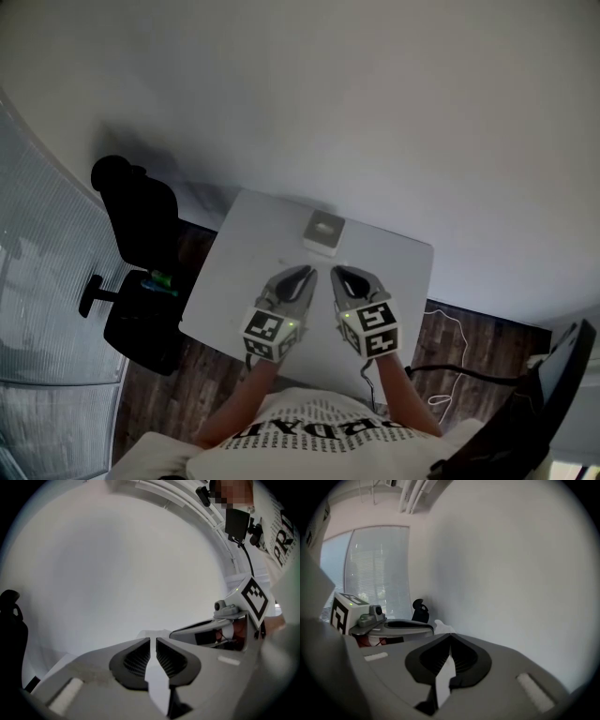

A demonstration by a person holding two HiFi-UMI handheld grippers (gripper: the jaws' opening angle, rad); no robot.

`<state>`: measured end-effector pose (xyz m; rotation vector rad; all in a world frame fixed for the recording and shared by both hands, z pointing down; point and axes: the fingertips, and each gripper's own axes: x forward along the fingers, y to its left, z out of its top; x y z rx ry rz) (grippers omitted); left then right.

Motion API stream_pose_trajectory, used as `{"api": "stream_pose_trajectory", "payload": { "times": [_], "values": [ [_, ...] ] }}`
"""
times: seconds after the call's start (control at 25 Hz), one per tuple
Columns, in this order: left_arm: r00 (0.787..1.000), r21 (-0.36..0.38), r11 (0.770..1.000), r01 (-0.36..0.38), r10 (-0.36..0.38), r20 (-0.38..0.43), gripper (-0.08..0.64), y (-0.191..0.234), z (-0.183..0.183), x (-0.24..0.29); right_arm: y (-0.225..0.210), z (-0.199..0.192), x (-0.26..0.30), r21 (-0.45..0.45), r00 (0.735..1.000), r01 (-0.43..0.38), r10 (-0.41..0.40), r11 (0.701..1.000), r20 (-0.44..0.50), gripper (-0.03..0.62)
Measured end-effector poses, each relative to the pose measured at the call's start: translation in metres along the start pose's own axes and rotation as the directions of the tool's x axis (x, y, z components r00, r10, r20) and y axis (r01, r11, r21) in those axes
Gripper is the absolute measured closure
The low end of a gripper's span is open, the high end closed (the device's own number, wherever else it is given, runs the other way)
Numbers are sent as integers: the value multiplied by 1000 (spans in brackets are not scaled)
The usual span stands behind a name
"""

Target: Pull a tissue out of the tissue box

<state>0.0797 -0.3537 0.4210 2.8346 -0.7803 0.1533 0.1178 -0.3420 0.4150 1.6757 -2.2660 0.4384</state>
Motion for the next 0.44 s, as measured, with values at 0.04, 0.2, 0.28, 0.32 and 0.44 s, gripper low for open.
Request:
{"api": "stream_pose_trajectory", "payload": {
  "times": [0.04,0.2,0.28,0.32,0.44],
  "values": [
    [1000,0,1000,-1,1,0,531,0,0,1,-1,0,0,0,1000,0,0,1000,1,583],
    [1000,0,1000,0,0,-1,531,-1,-1,4,-5,-1,-1,2,1000,4,-4,1000,1,584],
    [1000,-2,1000,2,-2,-3,531,-2,-1,6,-7,-2,-1,4,1000,5,-5,1000,-1,584],
    [1000,-2,1000,2,-2,-3,531,-3,-2,7,-8,-3,-1,5,1000,6,-6,1000,-1,583],
    [1000,3,1000,6,-6,-1,531,-3,-2,11,-12,-4,-1,9,1000,9,-9,1000,-3,583]
  ]
}}
